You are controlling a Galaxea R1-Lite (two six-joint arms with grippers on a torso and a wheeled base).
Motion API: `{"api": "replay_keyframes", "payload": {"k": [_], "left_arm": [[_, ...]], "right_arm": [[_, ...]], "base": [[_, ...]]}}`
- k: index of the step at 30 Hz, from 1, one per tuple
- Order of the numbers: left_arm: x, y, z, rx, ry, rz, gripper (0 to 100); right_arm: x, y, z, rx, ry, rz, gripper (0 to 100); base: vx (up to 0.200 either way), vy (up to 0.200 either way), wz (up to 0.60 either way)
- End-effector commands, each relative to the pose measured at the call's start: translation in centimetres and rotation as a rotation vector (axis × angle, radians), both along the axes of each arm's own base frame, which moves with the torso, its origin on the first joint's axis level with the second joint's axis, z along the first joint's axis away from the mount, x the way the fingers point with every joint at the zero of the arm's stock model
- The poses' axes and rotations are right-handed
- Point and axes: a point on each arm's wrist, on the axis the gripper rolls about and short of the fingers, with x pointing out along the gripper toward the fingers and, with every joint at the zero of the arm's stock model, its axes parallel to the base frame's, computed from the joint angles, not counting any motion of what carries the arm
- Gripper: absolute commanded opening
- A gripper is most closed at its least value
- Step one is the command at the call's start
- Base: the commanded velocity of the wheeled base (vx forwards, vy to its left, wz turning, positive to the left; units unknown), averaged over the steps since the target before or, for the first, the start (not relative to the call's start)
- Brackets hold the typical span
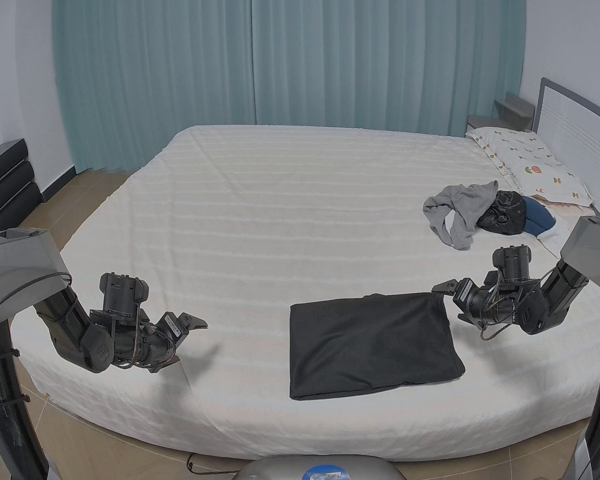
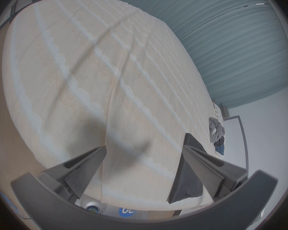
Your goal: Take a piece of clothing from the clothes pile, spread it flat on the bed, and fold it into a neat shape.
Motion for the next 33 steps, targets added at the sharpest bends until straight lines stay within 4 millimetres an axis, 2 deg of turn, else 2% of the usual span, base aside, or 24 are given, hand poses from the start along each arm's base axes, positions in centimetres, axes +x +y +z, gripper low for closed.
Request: {"api": "replay_keyframes", "payload": {"k": [1,3,11,24,30,33], "left_arm": [[-0.1,-0.3,0.0,-0.001,0.0,-0.01,100],[0.0,-0.5,0.1,-0.005,-0.003,-0.012,100],[0.1,-0.9,0.4,-0.017,-0.013,-0.013,100],[0.7,-1.9,0.9,-0.022,-0.029,-0.033,100],[2.0,-2.3,1.3,0.006,-0.066,-0.004,100],[2.6,-2.4,0.6,0.015,-0.059,-0.003,100]], "right_arm": [[-0.9,-0.1,1.3,0.0,-0.018,0.0,100],[-1.2,-0.1,1.2,0.0,-0.009,0.002,100],[-2.6,-0.1,0.3,-0.045,0.031,0.035,100],[-3.2,0.7,0.8,-0.034,0.017,0.067,100],[-3.0,2.1,0.8,-0.034,0.009,0.102,100],[-3.0,2.8,0.8,-0.033,0.009,0.119,100]], "base": [[0.0,0.0,0.0],[0.0,0.0,0.0],[0.0,-0.2,0.0],[0.0,-0.2,0.0],[0.0,0.0,0.0],[0.067,0.0,0.0]]}}
